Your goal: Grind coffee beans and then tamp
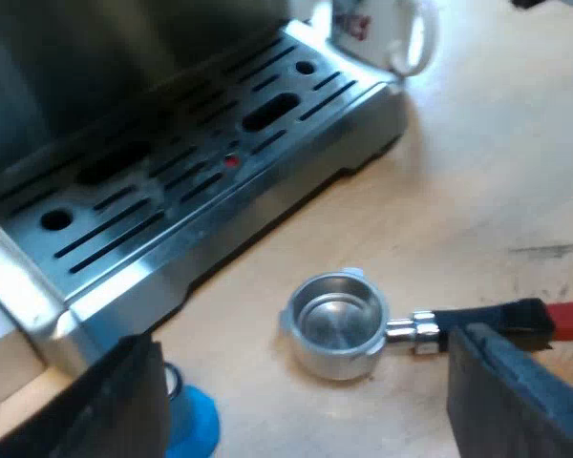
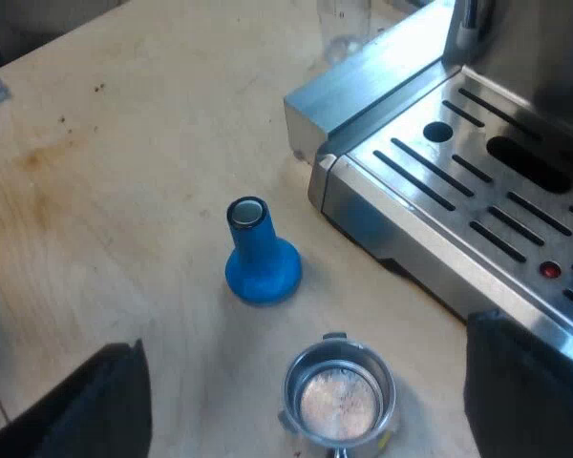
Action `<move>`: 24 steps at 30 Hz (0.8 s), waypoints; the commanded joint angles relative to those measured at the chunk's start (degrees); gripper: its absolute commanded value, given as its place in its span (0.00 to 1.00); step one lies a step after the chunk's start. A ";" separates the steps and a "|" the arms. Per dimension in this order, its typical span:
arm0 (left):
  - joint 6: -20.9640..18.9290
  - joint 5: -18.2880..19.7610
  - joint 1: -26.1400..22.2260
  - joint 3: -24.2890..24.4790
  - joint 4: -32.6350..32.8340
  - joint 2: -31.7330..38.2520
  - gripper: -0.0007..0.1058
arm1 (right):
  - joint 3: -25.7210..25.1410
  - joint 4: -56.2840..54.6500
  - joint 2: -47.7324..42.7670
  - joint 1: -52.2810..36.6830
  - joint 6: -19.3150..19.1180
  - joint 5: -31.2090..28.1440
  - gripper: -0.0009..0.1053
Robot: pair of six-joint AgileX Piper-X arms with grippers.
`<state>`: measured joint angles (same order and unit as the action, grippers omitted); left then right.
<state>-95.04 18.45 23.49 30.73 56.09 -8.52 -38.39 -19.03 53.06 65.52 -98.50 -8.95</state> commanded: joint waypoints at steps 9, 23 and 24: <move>-2.78 -5.02 0.18 0.27 -0.21 -0.05 0.60 | 7.59 17.31 -0.36 0.18 -5.48 -0.21 0.66; -2.28 -7.22 0.18 -0.66 -2.81 -1.00 0.60 | 9.80 18.43 -0.36 2.37 -5.48 0.41 0.65; -2.28 -7.23 0.18 -0.67 -2.90 -1.75 0.60 | 10.31 18.43 -0.36 3.02 -5.48 0.13 0.65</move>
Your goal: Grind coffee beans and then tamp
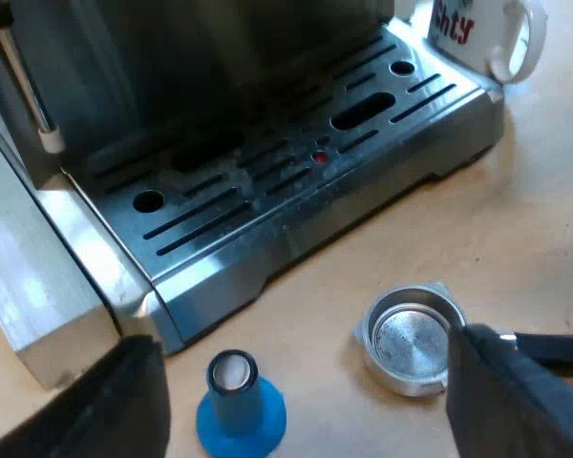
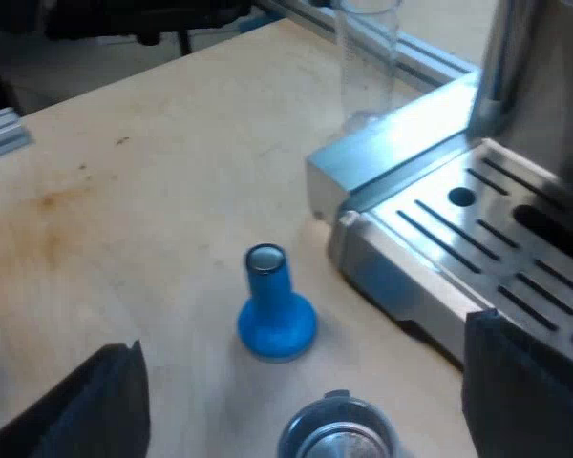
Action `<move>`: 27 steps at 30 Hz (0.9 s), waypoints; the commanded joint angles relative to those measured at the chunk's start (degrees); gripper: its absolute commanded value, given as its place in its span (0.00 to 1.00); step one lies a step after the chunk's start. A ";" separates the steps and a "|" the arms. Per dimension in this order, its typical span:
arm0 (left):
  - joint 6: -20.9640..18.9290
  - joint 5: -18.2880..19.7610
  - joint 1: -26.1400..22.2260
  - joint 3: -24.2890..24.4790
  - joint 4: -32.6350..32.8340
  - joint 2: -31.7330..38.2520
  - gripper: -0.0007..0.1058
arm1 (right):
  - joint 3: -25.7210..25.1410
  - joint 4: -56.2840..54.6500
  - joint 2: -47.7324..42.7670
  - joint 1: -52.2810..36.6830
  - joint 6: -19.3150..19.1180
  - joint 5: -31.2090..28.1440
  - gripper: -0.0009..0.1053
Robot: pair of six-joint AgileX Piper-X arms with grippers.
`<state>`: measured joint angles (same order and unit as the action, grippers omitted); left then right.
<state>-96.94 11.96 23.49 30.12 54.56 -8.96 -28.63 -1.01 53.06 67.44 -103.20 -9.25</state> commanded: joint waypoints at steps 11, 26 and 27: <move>3.05 -0.62 0.18 -0.06 -4.68 -9.32 0.60 | 4.54 1.33 -0.07 2.15 0.19 0.06 0.65; 5.13 -0.62 0.18 -2.39 -7.50 -13.03 0.60 | 7.25 14.26 9.41 2.15 0.54 0.06 0.65; 5.13 -0.62 0.18 -3.22 -8.21 -13.03 0.60 | 7.25 15.16 10.07 2.15 0.53 0.06 0.65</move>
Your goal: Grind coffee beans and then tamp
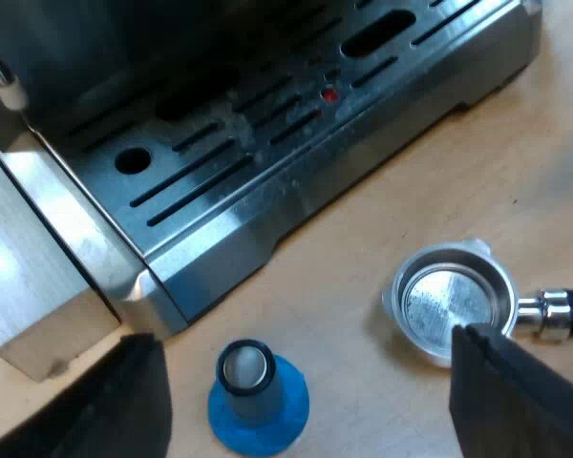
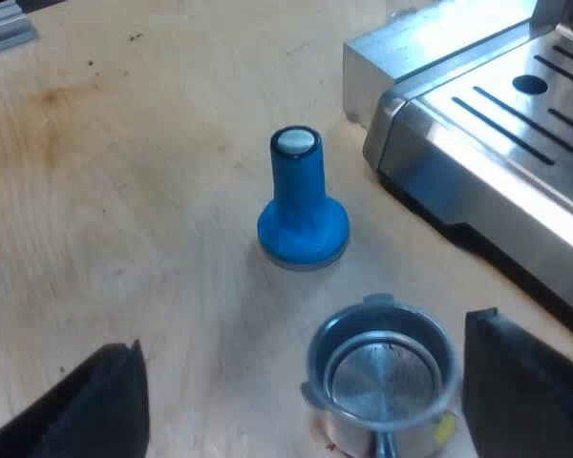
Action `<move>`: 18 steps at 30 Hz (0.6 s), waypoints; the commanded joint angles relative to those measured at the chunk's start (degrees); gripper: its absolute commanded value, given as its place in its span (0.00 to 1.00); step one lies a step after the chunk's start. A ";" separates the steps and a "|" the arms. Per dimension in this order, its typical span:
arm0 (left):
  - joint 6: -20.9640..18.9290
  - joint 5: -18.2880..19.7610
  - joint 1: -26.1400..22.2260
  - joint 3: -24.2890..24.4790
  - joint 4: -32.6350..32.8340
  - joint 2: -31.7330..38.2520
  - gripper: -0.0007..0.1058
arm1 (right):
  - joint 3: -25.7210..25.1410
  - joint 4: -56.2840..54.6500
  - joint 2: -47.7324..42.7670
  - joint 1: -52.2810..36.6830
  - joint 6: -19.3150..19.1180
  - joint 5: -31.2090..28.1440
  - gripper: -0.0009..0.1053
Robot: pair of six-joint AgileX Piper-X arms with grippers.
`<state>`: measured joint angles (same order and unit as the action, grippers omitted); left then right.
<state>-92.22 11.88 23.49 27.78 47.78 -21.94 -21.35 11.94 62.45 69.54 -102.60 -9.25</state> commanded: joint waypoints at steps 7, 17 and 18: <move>0.41 0.39 0.18 -2.71 -3.02 -0.05 0.60 | -0.04 5.47 3.29 0.05 -0.07 0.06 0.65; -1.63 -2.39 0.18 -2.71 -6.02 -8.98 0.60 | -0.04 7.60 3.96 0.05 -0.07 0.06 0.65; -2.47 -2.79 0.18 -2.71 -7.55 -10.31 0.60 | -0.04 7.60 3.96 0.05 -0.07 0.06 0.65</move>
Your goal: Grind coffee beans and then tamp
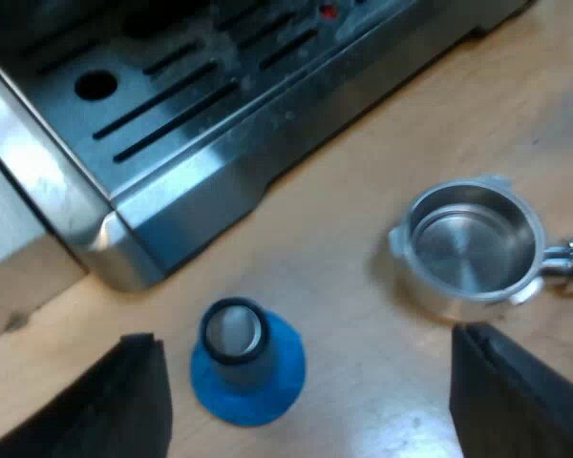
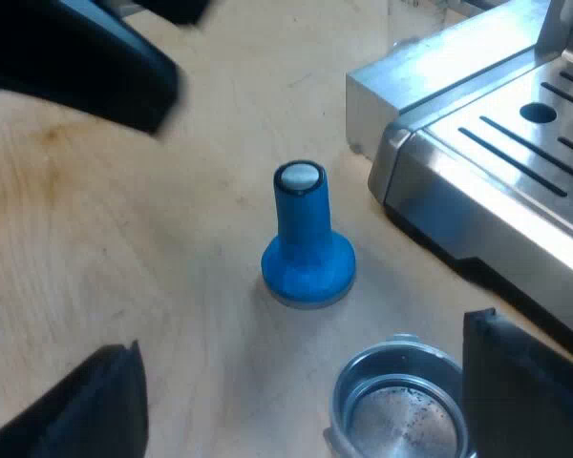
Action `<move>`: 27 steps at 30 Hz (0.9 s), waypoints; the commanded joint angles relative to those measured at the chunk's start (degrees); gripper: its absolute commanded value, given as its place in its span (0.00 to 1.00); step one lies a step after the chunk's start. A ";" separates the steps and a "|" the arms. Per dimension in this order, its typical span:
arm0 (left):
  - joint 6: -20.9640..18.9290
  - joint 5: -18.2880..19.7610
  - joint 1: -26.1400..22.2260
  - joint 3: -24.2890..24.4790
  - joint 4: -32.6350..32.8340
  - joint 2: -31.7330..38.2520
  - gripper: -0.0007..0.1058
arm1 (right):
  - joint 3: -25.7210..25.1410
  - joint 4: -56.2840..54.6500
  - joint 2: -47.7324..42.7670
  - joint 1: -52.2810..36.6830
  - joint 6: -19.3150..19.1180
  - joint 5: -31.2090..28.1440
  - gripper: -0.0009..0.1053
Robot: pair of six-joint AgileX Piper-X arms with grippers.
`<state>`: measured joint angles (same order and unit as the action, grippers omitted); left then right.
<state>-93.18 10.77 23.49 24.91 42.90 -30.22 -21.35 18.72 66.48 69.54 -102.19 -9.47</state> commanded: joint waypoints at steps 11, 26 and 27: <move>-1.74 -1.64 0.18 0.26 -5.95 -12.47 0.60 | -0.04 0.82 -0.07 0.05 0.79 0.28 0.65; -2.11 -1.64 0.18 0.50 -7.18 -19.73 0.60 | -0.04 0.82 -0.07 0.05 1.29 0.28 0.65; -2.11 -1.64 0.18 1.88 -7.18 -22.61 0.60 | -0.04 0.82 -0.07 0.05 1.29 0.28 0.65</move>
<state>-94.46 9.66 23.49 25.39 36.13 -51.11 -21.35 18.69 66.48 69.54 -100.76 -9.47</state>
